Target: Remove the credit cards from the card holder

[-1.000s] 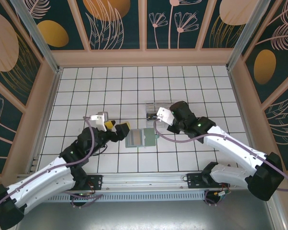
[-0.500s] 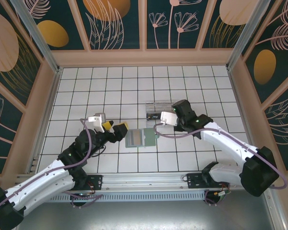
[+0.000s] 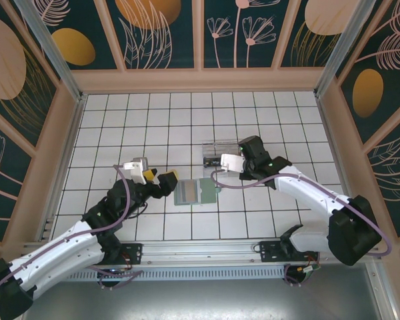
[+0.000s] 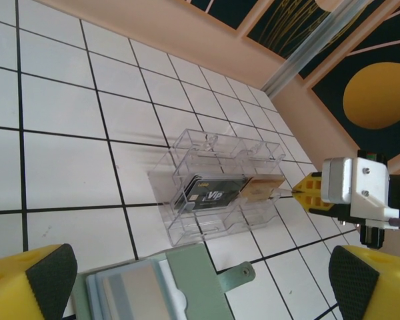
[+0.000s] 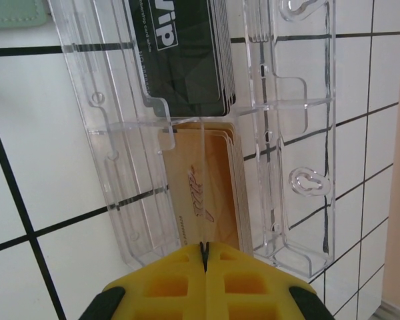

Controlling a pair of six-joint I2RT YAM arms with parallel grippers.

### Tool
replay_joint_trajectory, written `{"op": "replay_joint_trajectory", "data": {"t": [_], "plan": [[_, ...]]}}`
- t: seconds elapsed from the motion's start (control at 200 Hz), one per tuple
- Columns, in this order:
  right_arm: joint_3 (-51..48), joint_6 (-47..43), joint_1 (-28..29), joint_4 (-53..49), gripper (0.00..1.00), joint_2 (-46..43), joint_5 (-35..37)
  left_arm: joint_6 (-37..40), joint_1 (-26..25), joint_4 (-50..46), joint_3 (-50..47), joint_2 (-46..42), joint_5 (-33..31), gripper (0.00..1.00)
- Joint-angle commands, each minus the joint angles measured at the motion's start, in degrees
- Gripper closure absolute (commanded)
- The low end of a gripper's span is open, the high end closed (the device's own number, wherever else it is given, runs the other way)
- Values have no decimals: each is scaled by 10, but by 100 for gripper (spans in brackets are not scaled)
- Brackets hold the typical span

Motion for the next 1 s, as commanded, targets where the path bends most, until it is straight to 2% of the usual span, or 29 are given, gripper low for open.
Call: {"op": "replay_joint_trajectory", "data": {"t": [0.0,0.991], "plan": [[-14,-19,-8,18,100,4,-16,0,0,1,-9,3,-8,1],[-20,-41,-21,45,100,43,-16,1,-1,3,-16,7,-8,2]]}}
